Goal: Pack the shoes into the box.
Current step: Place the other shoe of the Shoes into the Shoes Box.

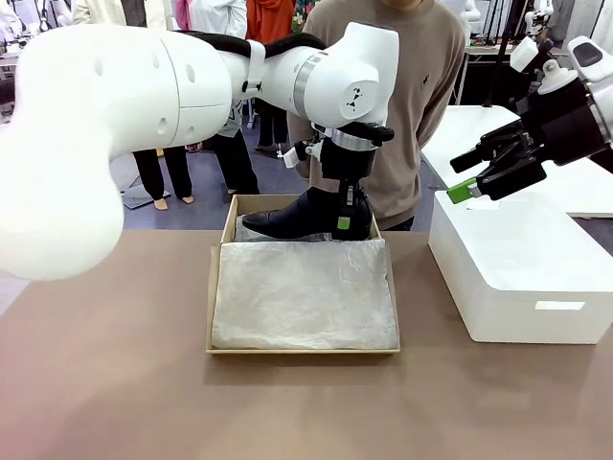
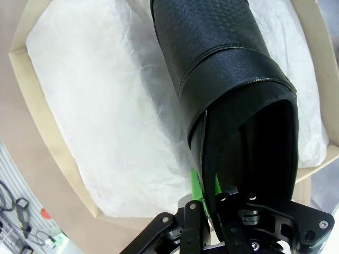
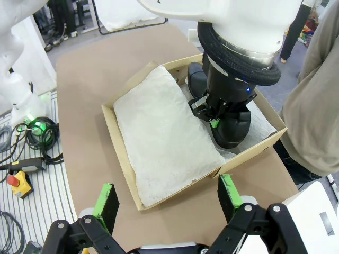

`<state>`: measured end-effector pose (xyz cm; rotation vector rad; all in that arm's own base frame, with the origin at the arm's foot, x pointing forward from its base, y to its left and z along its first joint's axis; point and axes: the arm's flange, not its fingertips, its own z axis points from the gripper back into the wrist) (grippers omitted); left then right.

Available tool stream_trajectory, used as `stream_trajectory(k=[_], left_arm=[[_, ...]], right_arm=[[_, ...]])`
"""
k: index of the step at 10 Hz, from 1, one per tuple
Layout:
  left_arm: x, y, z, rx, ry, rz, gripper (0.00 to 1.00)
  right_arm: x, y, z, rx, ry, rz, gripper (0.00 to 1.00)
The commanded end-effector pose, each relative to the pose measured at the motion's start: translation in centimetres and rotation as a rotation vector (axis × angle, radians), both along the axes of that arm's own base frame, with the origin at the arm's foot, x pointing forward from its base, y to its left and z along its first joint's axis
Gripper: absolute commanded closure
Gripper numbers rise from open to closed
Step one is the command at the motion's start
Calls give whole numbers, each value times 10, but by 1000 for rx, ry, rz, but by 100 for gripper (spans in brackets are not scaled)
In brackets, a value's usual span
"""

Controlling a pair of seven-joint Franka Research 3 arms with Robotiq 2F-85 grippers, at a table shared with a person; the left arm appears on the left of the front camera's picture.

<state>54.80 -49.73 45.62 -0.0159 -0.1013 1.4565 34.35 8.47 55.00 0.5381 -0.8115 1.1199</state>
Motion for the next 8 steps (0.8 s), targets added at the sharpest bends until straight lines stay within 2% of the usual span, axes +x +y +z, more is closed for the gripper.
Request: stream_trajectory(k=[1,8], left_arm=[[4,-1,4,7,4,56,100],[9,4,-15,41,-14,90,100]], right_arm=[[4,1,-2,26,-30,22,0],[4,1,-2,26,-30,22,0]])
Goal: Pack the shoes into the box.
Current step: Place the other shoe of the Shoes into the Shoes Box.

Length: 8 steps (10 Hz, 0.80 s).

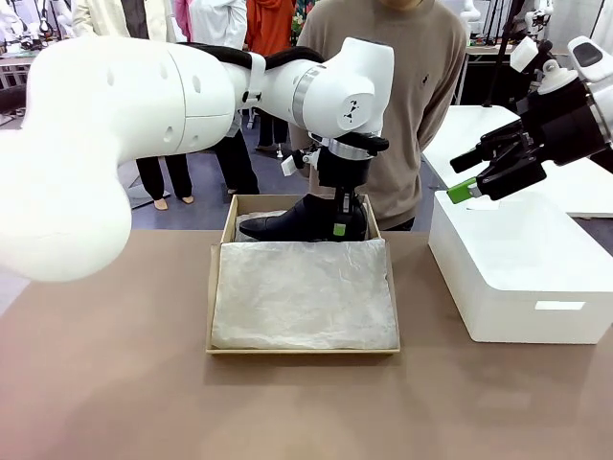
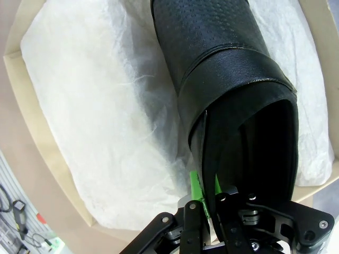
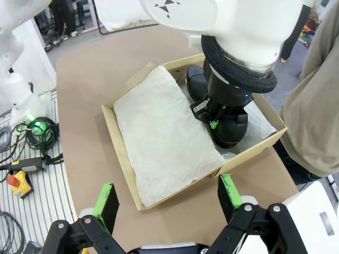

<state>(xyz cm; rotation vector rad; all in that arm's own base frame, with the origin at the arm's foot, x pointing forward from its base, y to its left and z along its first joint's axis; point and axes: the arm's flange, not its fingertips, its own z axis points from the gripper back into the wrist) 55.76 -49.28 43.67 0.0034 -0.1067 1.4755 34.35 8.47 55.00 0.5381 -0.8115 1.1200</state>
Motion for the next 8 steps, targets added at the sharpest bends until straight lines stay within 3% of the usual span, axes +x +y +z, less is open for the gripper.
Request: stream_trajectory(k=[1,2,3,7,8], left_arm=[[0,0,3,18,-22,66,100],[0,0,3,19,-28,59,100],[0,0,3,7,-28,52,84],[-2,2,17,7,-10,67,5],[-2,3,28,19,-14,72,0]], right_arm=[[4,1,-2,26,-29,22,0],[4,1,-2,26,-29,22,0],[4,1,-2,26,-29,22,0],[4,1,-2,26,-29,22,0],[4,1,-2,26,-29,22,0]])
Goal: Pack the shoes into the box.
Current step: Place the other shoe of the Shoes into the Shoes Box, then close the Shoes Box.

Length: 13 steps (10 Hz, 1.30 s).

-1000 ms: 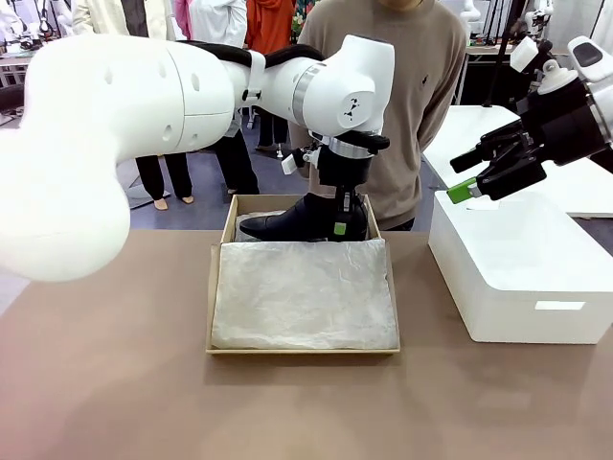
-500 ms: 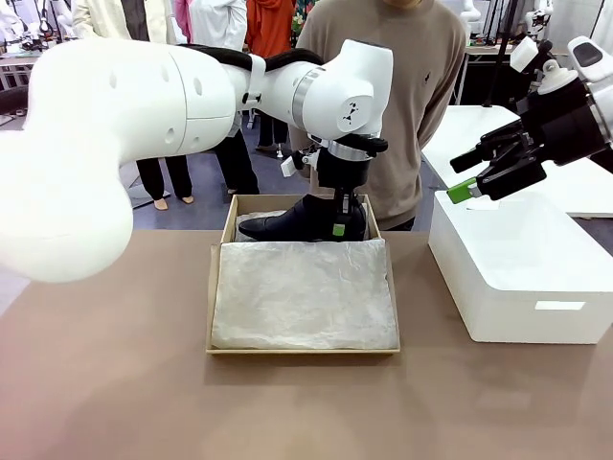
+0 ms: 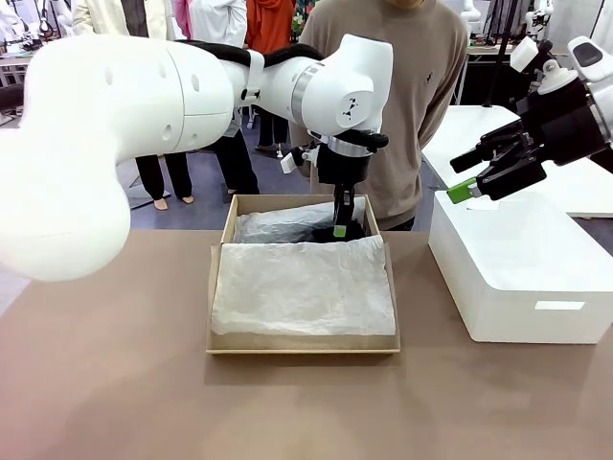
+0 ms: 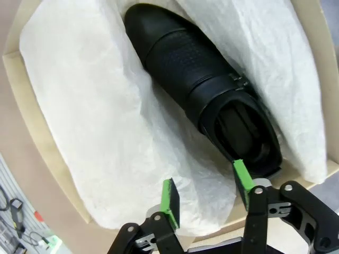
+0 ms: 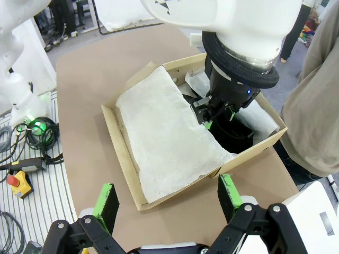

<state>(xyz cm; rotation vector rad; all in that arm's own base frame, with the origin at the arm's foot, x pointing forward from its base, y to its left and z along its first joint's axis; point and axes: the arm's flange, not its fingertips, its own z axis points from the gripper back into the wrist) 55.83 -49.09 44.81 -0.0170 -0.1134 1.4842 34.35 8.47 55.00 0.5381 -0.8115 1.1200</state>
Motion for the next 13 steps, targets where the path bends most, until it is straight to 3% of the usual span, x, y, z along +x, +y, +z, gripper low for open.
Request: stream_trajectory(k=[1,4,5,6,13], left_arm=[[-1,3,28,37,-3,60,0],[-3,20,48,10,16,49,0],[1,37,44,-56,103,-11,0],[-3,15,44,4,-12,17,0],[-3,15,44,4,-12,17,0]], right_arm=[[4,1,-2,26,-29,22,0],[4,1,-2,26,-29,22,0],[4,1,-2,26,-29,22,0],[4,1,-2,26,-29,22,0],[4,1,-2,26,-29,22,0]])
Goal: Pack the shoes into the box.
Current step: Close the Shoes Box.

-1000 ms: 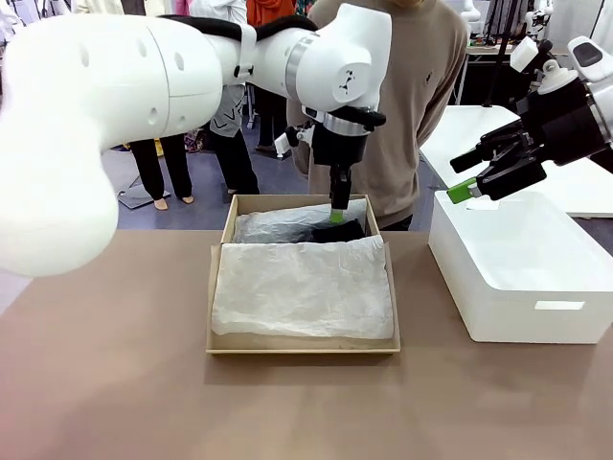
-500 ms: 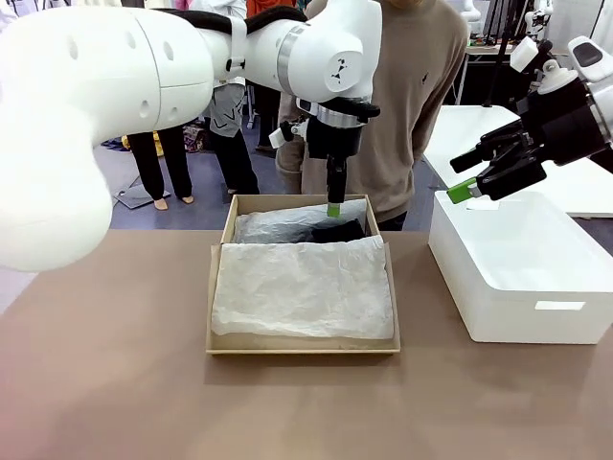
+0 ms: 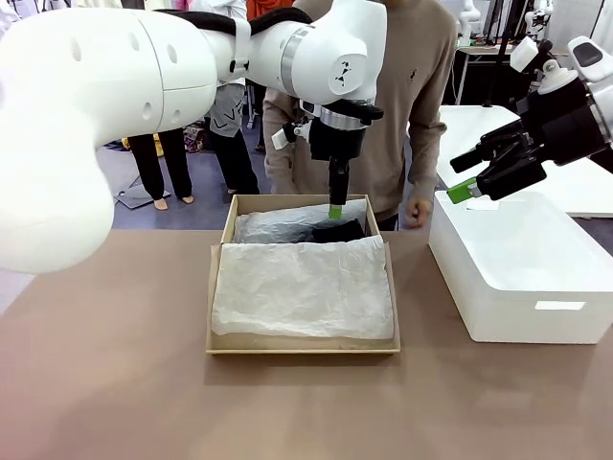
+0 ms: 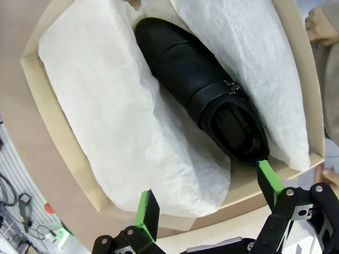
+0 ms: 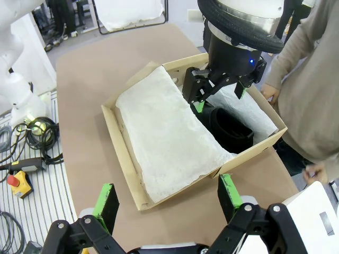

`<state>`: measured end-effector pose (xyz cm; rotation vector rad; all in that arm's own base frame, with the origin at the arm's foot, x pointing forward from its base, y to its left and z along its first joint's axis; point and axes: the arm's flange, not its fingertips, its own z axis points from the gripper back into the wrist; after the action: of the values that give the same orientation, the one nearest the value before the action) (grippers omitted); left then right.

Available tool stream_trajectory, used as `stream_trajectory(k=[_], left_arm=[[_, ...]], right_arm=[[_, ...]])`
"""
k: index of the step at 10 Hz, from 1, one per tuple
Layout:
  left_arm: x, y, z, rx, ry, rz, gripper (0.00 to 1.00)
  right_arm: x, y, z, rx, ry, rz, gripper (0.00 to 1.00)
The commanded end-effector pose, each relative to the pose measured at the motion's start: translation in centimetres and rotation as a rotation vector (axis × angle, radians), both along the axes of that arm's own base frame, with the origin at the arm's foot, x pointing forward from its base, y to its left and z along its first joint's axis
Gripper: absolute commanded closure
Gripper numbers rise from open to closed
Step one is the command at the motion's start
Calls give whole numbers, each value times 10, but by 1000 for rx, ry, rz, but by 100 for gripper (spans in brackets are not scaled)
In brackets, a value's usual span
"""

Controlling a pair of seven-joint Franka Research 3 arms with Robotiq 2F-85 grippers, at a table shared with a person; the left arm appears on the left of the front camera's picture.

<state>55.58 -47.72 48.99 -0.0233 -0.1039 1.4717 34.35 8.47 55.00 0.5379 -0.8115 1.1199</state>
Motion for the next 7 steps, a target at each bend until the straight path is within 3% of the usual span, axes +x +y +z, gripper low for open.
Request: stream_trajectory(k=[1,2,3,4,7], left_arm=[[-1,1,2,13,-15,31,0],[0,0,0,0,0,0,0],[-13,4,17,17,-9,-211,0],[-20,16,28,95,10,-309,0],[-38,73,53,104,80,-651,0]], right_arm=[[4,1,-2,26,-29,22,0],[4,1,-2,26,-29,22,0],[4,1,-2,26,-29,22,0],[4,1,-2,26,-29,22,0],[4,1,-2,26,-29,22,0]])
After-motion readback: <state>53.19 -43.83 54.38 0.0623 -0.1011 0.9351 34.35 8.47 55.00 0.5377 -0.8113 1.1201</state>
